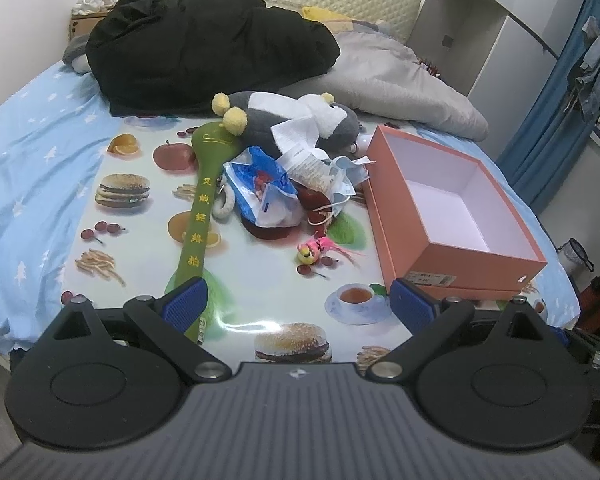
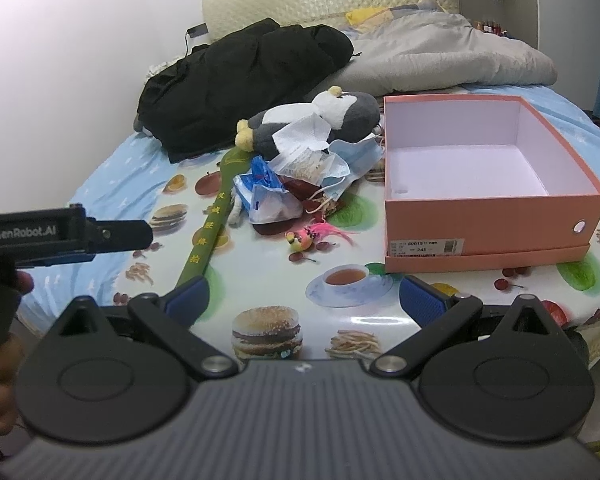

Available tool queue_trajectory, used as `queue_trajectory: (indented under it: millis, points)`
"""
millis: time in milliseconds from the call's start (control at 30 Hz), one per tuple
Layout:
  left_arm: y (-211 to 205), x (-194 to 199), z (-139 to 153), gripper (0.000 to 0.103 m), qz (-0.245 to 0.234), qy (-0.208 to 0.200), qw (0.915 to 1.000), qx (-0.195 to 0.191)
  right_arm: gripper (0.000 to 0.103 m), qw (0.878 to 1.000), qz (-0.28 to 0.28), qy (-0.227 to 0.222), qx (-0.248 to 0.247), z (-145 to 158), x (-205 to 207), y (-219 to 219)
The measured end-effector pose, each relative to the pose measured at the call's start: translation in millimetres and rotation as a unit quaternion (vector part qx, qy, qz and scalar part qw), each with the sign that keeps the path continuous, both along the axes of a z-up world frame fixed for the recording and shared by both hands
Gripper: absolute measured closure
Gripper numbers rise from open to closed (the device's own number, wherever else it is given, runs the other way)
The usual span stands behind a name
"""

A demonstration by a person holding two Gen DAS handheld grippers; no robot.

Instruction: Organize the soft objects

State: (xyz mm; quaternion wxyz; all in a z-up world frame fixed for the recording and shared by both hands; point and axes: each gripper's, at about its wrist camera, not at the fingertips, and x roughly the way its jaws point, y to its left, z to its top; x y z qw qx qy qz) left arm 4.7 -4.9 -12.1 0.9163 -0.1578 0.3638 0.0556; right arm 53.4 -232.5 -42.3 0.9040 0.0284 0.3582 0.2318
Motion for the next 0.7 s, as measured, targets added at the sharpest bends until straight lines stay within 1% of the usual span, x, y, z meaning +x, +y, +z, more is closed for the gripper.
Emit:
queue_trajectory:
  millis: [167, 367, 700]
  points:
    - [1, 0, -2, 0.004, 0.002, -0.001, 1.0000, 0.000, 0.000, 1.000, -0.003, -0.001, -0.004, -5, 2, 2]
    - [5, 4, -11, 0.004, 0.007, 0.012, 0.9999, -0.007, 0.000, 1.000, -0.007, 0.014, -0.002, -15, 6, 0]
    - [12, 11, -20, 0.004, 0.010, 0.020, 0.9996, -0.016, 0.000, 1.000, -0.005, 0.024, 0.003, -19, 12, 0]
